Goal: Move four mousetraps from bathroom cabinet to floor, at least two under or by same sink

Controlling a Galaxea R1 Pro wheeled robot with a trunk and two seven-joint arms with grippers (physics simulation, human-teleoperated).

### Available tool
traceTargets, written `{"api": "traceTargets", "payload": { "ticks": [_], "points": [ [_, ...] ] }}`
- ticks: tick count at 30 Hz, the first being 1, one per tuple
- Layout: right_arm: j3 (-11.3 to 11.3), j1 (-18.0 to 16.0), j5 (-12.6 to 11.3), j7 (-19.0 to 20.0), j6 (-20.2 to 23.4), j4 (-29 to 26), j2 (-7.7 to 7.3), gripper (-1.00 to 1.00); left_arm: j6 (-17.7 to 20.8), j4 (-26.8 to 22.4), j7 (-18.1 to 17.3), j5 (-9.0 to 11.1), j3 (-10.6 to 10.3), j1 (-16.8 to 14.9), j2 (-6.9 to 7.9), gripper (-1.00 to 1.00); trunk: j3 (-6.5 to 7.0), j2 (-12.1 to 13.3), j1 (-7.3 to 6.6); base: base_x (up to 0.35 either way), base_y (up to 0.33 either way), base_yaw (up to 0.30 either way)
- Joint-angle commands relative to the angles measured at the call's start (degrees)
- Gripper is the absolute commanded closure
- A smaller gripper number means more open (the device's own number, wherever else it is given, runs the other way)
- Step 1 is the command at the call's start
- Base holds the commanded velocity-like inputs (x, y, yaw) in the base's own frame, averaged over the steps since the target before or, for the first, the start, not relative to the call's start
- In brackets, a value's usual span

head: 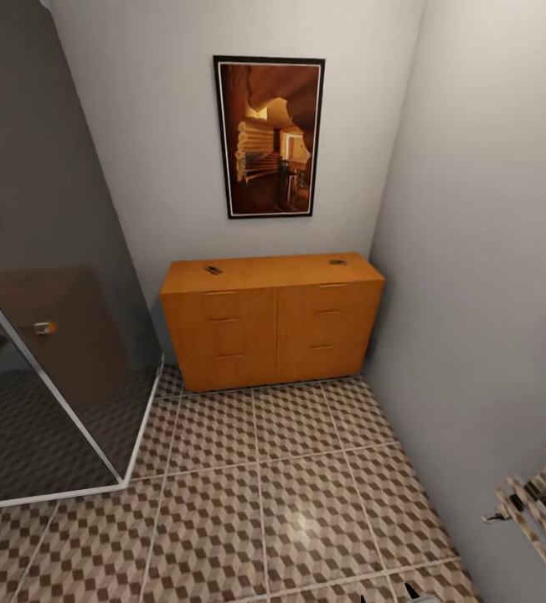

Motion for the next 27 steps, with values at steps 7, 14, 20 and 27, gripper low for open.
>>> {"api": "traceTargets", "payload": {
  "ticks": [7,14,20,27],
  "points": [
    [0.5,0.0,-0.4,-0.2,-0.1,0.0,-0.06,-1.00,-0.3,0.2,0.2,0.2,-0.5,-0.1,-0.02,-1.00,-0.11,-0.1,0.06,0.296,0.000,0.000],
    [0.5,0.0,-0.4,-0.2,-0.1,0.0,-0.07,-1.00,-0.3,0.2,0.2,0.2,-0.5,-0.1,-0.01,-1.00,-0.11,-0.1,0.06,0.302,0.000,0.000],
    [0.5,0.0,-0.4,-0.2,-0.1,0.0,-0.03,-1.00,-0.3,0.2,0.2,0.2,-0.5,-0.1,0.03,-1.00,-0.11,-0.1,0.06,0.303,0.013,0.000],
    [0.5,0.0,-0.4,-0.2,-0.1,0.0,-0.07,-1.00,-0.3,0.2,0.2,0.2,-0.5,-0.1,0.00,-1.00,-0.08,-0.1,0.06,0.304,0.101,-0.015]
  ]
}}
